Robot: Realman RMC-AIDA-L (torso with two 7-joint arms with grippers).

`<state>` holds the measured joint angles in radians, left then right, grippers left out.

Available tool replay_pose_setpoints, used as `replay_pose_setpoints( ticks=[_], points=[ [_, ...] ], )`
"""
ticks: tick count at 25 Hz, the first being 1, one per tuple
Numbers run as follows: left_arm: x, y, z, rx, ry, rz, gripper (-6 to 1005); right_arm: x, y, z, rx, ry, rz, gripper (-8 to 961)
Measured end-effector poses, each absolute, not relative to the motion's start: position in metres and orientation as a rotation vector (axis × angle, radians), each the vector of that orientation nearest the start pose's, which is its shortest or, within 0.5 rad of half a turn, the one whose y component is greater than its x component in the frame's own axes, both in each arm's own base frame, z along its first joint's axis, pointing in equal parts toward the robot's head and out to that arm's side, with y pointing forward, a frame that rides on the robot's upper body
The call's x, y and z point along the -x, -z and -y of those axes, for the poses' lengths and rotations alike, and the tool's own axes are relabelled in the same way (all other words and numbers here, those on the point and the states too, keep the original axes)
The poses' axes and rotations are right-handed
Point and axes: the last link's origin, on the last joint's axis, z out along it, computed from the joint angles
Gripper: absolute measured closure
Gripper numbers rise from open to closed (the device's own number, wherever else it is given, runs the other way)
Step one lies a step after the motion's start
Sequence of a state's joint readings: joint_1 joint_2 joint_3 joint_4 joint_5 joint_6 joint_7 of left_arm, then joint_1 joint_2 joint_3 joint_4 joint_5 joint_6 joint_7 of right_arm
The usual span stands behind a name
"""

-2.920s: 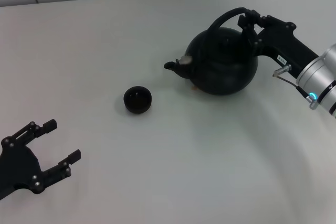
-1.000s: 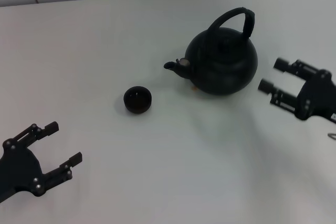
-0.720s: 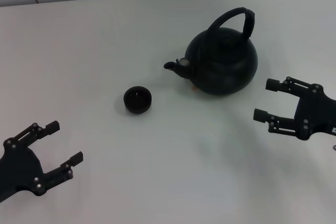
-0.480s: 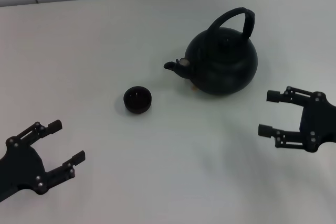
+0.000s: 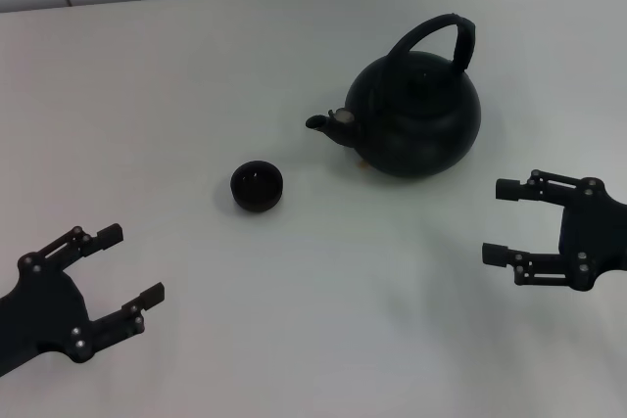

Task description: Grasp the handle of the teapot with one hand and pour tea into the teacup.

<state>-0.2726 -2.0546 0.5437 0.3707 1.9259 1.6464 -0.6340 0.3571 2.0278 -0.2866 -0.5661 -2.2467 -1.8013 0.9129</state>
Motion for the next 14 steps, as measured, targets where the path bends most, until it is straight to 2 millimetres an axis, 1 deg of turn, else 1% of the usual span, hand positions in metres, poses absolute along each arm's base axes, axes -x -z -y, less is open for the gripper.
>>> replay_pose_setpoints(
  ticks=[5, 9, 14],
  points=[
    [0.334, 0.016, -0.230, 2.548, 0.762, 0.256, 201, -0.338, -0.030, -0.244, 2.653, -0.687, -0.399, 144],
    [0.331, 0.013, -0.238, 2.603, 0.751, 0.264, 201, -0.338, -0.028, -0.244, 2.674, -0.673, -0.393, 144],
    [0.329, 0.011, -0.243, 2.651, 0.732, 0.266, 201, -0.338, -0.028, -0.244, 2.690, -0.669, -0.386, 144]
  ],
)
